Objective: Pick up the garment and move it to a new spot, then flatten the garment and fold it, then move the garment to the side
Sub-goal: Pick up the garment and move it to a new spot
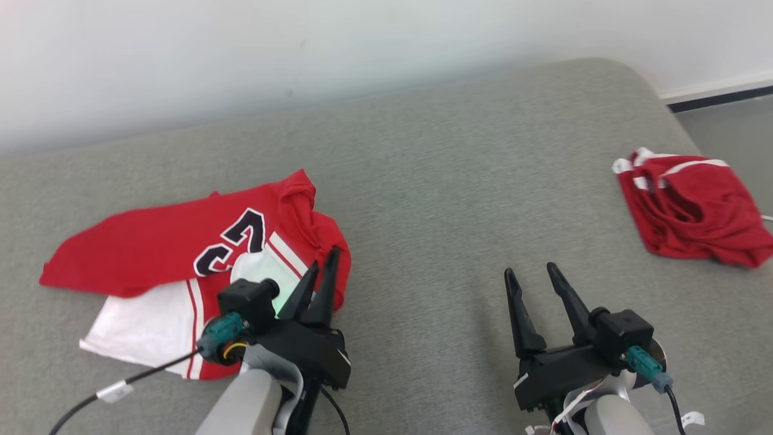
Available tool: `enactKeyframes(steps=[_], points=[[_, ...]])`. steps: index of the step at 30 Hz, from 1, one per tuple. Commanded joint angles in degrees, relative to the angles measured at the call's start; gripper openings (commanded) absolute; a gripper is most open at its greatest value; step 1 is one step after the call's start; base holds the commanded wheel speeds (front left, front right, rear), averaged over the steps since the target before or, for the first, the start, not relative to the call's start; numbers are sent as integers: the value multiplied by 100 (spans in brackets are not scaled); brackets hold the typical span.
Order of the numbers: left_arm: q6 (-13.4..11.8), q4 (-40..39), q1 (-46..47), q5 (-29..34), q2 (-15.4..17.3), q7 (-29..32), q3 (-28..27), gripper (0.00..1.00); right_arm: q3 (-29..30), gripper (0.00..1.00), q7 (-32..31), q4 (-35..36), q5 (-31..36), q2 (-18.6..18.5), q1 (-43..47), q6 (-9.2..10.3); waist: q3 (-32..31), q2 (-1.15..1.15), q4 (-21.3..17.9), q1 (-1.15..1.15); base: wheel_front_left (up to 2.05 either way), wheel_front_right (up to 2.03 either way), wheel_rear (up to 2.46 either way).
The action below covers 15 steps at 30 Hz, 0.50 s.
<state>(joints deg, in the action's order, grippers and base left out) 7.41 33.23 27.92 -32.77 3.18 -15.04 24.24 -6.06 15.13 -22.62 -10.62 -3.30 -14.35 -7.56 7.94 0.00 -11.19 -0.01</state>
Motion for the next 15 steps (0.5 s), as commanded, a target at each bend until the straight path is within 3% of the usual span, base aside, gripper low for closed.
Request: enactKeyframes(steps=[1, 2, 7, 15], points=[[11, -71, -142, 65, -26, -19, 42, 52, -26, 100, -1, -1, -42, 30, 90, 14, -221, 0, -270, 1, 0, 0, 0], [11, -106, -195, 96, -29, -20, 50, 100, -29, 100, -1, -7, -51, 29, 103, 14, -235, 0, -283, 1, 0, 0, 0], [-27, -198, -444, 128, -15, -20, -236, 100, -17, 100, -1, -49, -83, 37, 149, 14, -294, 0, -252, 1, 0, 0, 0], [-282, -662, -1131, 1102, -24, -19, -1273, 100, -59, 100, -2, -27, -191, 45, 233, 14, -422, 0, 101, 1, 0, 0, 0]])
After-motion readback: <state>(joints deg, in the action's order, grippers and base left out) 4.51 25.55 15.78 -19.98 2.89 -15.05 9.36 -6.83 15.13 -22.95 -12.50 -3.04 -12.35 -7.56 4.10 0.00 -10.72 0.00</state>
